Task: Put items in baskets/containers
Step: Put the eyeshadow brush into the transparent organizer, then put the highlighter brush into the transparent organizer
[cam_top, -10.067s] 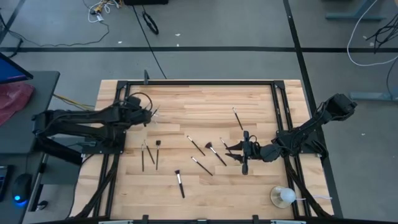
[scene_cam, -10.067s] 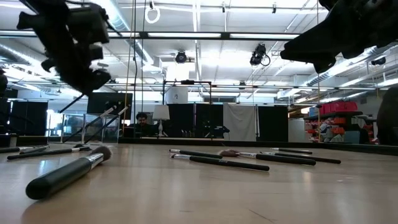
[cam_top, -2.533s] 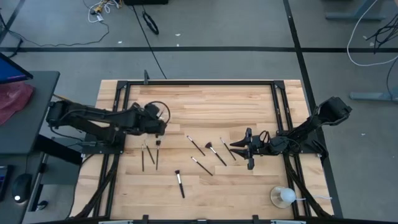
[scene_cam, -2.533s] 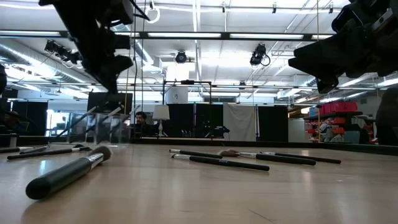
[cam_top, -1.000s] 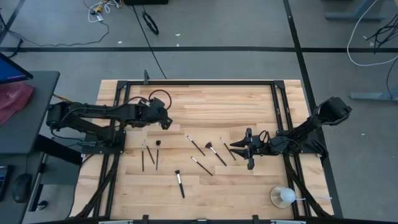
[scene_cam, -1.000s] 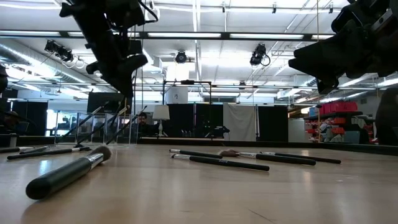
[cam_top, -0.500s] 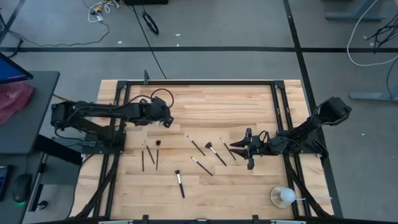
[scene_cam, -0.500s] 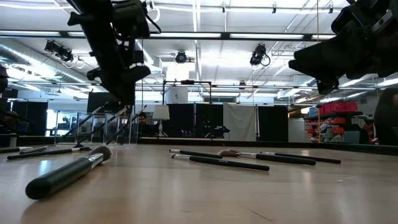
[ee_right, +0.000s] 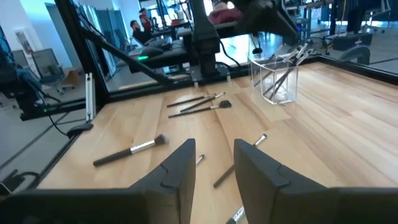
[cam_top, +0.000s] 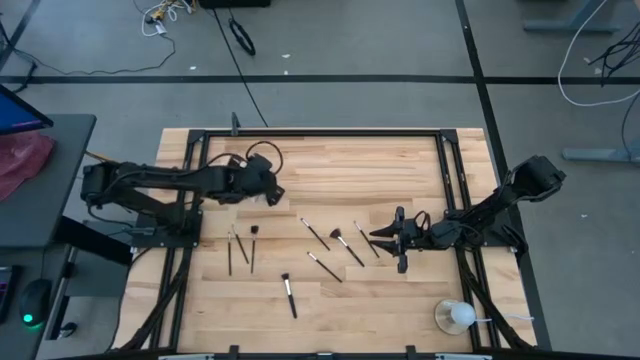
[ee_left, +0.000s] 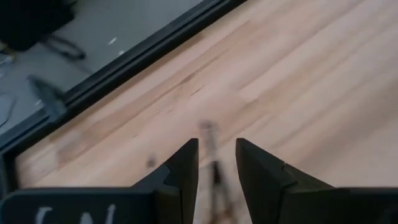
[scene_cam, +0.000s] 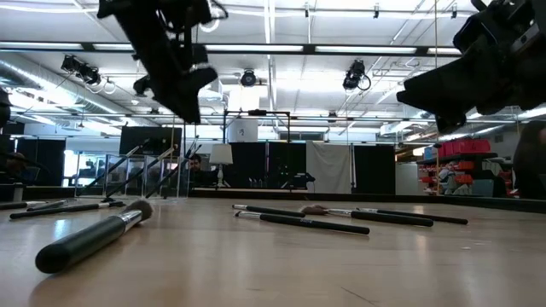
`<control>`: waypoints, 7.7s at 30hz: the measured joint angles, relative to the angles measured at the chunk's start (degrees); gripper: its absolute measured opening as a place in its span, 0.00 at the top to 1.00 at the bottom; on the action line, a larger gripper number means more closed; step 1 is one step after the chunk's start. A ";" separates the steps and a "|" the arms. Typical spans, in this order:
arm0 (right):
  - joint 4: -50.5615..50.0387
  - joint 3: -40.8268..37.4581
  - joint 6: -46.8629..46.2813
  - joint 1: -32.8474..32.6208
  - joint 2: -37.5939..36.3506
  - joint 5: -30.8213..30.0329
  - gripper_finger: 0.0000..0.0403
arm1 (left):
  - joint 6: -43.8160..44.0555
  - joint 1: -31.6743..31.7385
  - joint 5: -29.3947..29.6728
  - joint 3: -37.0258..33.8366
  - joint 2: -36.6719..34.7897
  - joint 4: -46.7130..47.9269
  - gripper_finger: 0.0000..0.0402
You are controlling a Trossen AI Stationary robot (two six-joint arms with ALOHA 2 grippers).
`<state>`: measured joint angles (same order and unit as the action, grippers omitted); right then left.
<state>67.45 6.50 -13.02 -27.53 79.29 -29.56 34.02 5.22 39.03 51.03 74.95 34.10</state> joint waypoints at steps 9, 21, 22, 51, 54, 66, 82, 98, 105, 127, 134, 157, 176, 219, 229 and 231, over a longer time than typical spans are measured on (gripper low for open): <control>-24.56 5.56 -9.34 0.96 0.15 -2.86 0.69 | -0.20 -15.70 6.65 -1.07 1.79 -14.54 0.71; -48.95 15.17 -19.66 1.50 9.54 -2.99 0.52 | -0.30 -26.15 16.00 -1.72 19.40 -38.90 0.71; -48.90 15.17 -20.09 1.56 10.64 -2.98 0.53 | -0.30 -26.13 16.15 -1.60 21.02 -41.14 0.71; -42.37 12.42 -11.91 4.88 14.32 -5.62 0.98 | -13.22 -23.52 14.93 -1.49 30.09 -64.41 0.71; -43.41 11.95 -10.25 4.23 9.90 -8.83 0.98 | -15.09 -23.55 11.80 -1.49 30.09 -64.50 0.71; -19.81 9.57 9.47 -3.85 -8.88 -7.60 0.98 | -26.59 -23.37 0.09 -1.53 30.76 -77.15 0.71; -2.77 9.29 14.95 -4.90 -1.70 2.62 0.98 | -36.24 -19.35 -27.30 1.39 35.42 -100.22 0.47; 2.98 9.40 15.13 -4.92 1.70 2.60 0.98 | -43.71 -21.33 -30.97 4.96 35.42 -99.93 0.57; 2.87 9.42 15.05 -4.92 1.70 2.62 0.97 | -43.76 -21.01 -30.49 4.96 35.42 -100.01 0.82; -15.13 9.49 7.57 -6.68 -2.14 -9.99 0.73 | -39.21 -29.19 5.87 5.03 17.67 -57.98 0.95; -15.34 9.49 6.84 -6.61 -2.14 -10.01 0.69 | -10.77 -27.25 17.84 5.01 2.18 -16.96 0.95; -15.27 9.44 4.44 -4.52 -2.12 -8.70 0.69 | 5.48 1.83 -1.90 4.76 -1.15 24.38 0.95; -15.79 9.44 4.46 -4.52 -2.10 -8.36 0.69 | 5.16 8.00 -9.10 4.74 7.03 22.89 0.87; -36.52 20.27 -7.76 4.33 15.56 5.66 0.52 | -9.56 -24.73 17.75 3.82 22.07 -44.14 0.73; -40.67 22.64 -6.31 8.71 20.02 10.22 0.51 | -9.84 -22.65 17.97 3.82 27.38 -54.61 0.73; -39.97 21.81 -5.72 9.73 19.91 11.07 0.53 | -10.51 -22.63 17.99 3.82 27.42 -54.73 0.73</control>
<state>27.48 28.32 -18.74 -17.80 99.20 -18.49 23.51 -17.41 57.01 54.85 102.37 -20.63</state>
